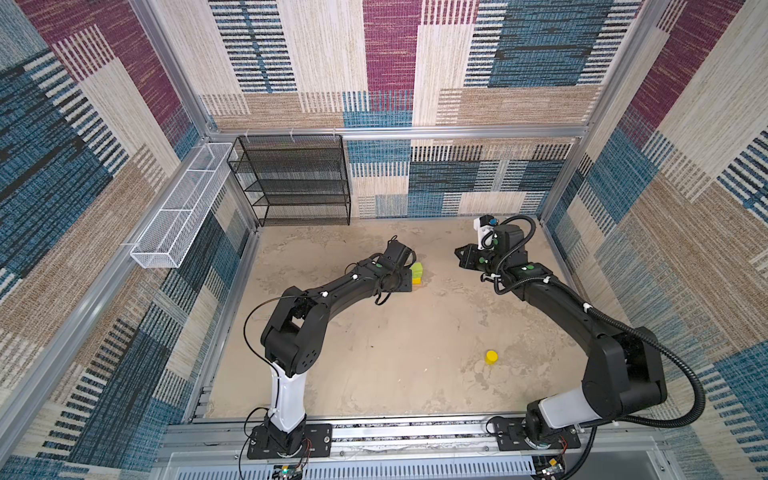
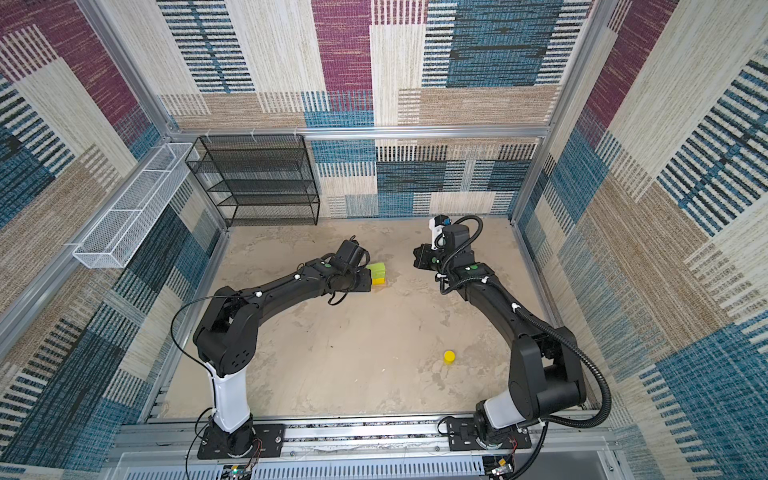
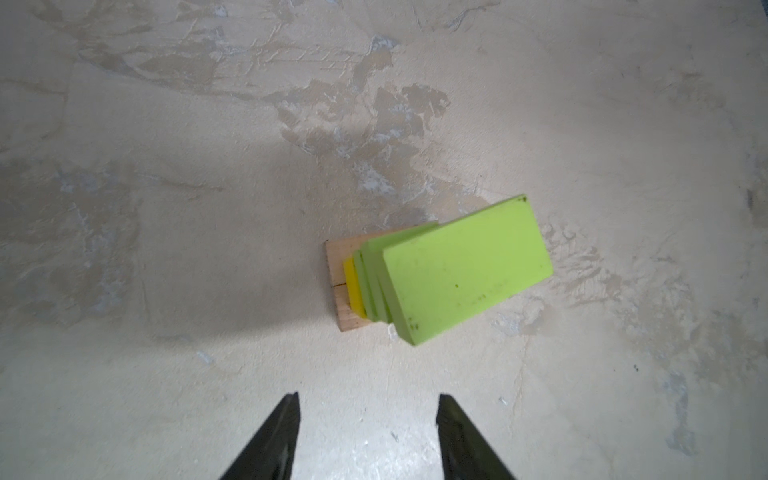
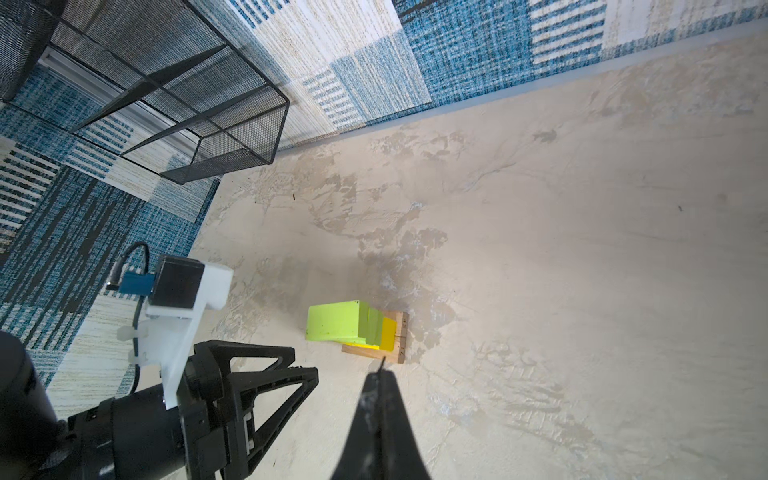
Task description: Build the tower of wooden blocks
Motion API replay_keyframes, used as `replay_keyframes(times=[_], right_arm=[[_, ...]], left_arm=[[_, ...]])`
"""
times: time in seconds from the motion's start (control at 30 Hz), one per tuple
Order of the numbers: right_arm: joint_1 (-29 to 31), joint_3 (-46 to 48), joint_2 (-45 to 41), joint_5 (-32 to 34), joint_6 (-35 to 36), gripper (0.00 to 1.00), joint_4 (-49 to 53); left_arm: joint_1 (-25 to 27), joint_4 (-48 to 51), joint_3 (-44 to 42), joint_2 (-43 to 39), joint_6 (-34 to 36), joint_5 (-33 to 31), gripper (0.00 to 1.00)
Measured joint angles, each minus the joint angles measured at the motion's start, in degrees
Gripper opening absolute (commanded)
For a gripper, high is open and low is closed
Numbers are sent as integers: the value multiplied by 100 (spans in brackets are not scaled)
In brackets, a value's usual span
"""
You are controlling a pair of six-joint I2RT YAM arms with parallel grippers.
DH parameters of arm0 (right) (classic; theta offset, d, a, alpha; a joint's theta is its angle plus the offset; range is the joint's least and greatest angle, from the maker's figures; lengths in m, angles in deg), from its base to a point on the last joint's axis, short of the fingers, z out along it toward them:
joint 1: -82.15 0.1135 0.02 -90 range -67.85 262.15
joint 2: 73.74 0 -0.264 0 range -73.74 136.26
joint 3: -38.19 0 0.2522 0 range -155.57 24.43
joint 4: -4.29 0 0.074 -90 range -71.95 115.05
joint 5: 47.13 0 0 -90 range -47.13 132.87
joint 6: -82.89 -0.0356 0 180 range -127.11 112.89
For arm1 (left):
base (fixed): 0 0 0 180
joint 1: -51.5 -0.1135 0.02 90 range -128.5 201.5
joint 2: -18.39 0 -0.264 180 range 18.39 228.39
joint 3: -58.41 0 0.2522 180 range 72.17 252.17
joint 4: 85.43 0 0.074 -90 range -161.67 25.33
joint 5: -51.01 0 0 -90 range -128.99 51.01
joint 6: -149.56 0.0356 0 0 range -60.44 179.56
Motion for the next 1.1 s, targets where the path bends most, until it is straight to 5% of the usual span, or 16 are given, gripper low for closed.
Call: replay_keyframes(times=[1.1], right_arm=[[-11, 0, 0, -48, -46, 2, -4]], left_arm=[[-76, 0, 208, 188, -127, -127, 56]])
